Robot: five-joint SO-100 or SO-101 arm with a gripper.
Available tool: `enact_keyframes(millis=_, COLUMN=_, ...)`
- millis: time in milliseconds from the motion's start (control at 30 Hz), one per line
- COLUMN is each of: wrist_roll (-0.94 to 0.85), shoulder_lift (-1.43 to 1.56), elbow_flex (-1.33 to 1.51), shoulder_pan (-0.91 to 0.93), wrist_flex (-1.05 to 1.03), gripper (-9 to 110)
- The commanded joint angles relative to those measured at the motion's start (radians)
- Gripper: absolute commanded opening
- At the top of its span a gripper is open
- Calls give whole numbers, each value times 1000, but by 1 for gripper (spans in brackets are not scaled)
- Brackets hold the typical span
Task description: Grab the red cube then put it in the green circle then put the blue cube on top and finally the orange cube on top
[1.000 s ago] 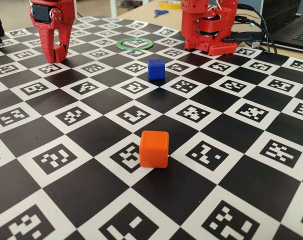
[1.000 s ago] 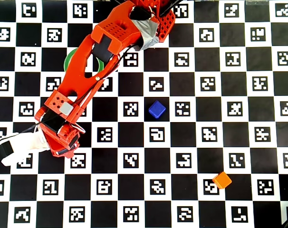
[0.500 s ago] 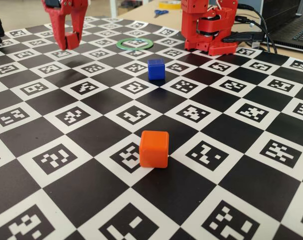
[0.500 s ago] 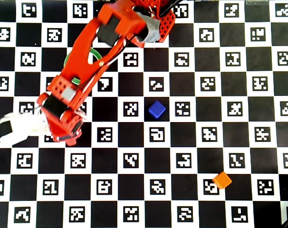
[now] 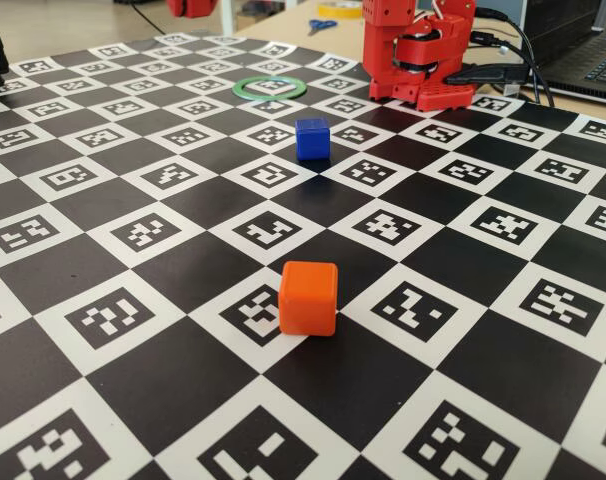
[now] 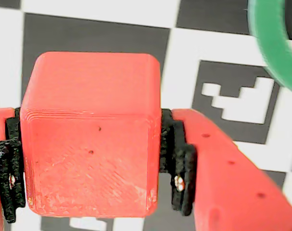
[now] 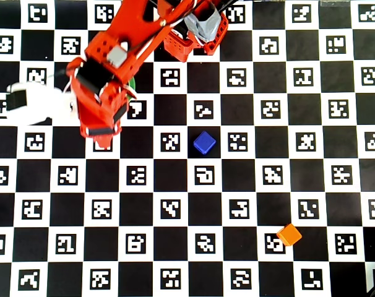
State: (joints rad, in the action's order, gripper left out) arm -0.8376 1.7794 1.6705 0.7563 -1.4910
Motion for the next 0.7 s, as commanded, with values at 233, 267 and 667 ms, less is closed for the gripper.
enact_keyframes(millis=233, wrist_roll=-132, shoulder_lift=328, elbow_flex=299, shoulder_pan=146, wrist_flex=67, gripper=4)
enact_keyframes(millis=267, wrist_roll=-144, shoulder_lift=337, elbow_flex=319, shoulder_pan=156, wrist_flex=67, gripper=4)
enact_keyframes(millis=667, wrist_roll=-272, shoulder_lift=469, elbow_flex=588, shoulder_pan=241, wrist_flex=149, gripper=4)
